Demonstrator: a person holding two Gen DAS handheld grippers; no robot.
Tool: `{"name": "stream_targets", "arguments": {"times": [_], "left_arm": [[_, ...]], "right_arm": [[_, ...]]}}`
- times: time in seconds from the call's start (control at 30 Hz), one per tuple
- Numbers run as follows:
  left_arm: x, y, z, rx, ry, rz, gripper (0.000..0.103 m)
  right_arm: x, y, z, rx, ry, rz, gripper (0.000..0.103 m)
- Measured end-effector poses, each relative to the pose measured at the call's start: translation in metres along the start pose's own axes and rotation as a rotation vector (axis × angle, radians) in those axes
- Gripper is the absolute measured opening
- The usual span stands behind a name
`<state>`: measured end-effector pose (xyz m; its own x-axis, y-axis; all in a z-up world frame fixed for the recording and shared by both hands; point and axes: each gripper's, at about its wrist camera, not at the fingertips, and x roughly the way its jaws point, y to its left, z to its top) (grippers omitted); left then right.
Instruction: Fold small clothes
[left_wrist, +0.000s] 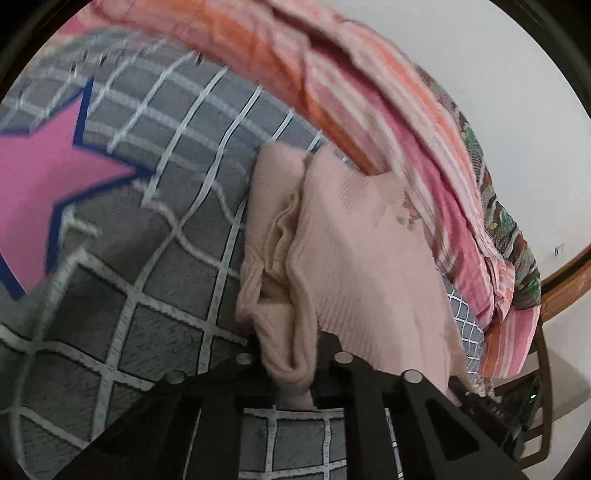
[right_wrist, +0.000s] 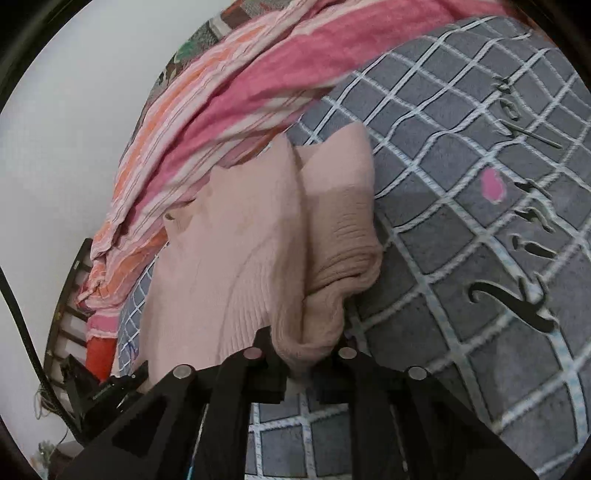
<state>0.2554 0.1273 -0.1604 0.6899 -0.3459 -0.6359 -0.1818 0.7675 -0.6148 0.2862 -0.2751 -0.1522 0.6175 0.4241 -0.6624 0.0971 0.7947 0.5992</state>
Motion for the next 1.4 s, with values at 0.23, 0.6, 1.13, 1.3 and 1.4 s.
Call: {"name": "stream_targets", "arguments": {"times": [0.23, 0.6, 1.13, 1.3, 1.4], "left_arm": [[-0.047, -0.024, -0.009, 0.077, -0.036, -0.013, 0.009], [-0.102, -0.007, -0.084, 0.114, -0.008, 0.005, 0.010], [-0.109, 0.008, -0.075, 0.206, -0.060, 0.075, 0.046], [-0.076, -0.017, -0.039, 0.258, -0.036, 0.087, 0.046], [-0.050, -0.029, -0.025, 0.294, -0.007, 0.114, 0.045]], "right_arm": [[-0.041, 0.021, 0.002, -0.082, -0.079, 0.001, 0.008], [-0.113, 0.017, -0.054, -0.218, -0.066, -0.030, 0.008], [-0.146, 0.006, -0.075, -0.431, -0.183, -0.187, 0.034], [-0.116, 0.026, -0.040, -0.454, -0.167, -0.194, 0.034], [-0.085, 0.025, -0.027, -0.421, -0.127, -0.218, 0.034]]}}
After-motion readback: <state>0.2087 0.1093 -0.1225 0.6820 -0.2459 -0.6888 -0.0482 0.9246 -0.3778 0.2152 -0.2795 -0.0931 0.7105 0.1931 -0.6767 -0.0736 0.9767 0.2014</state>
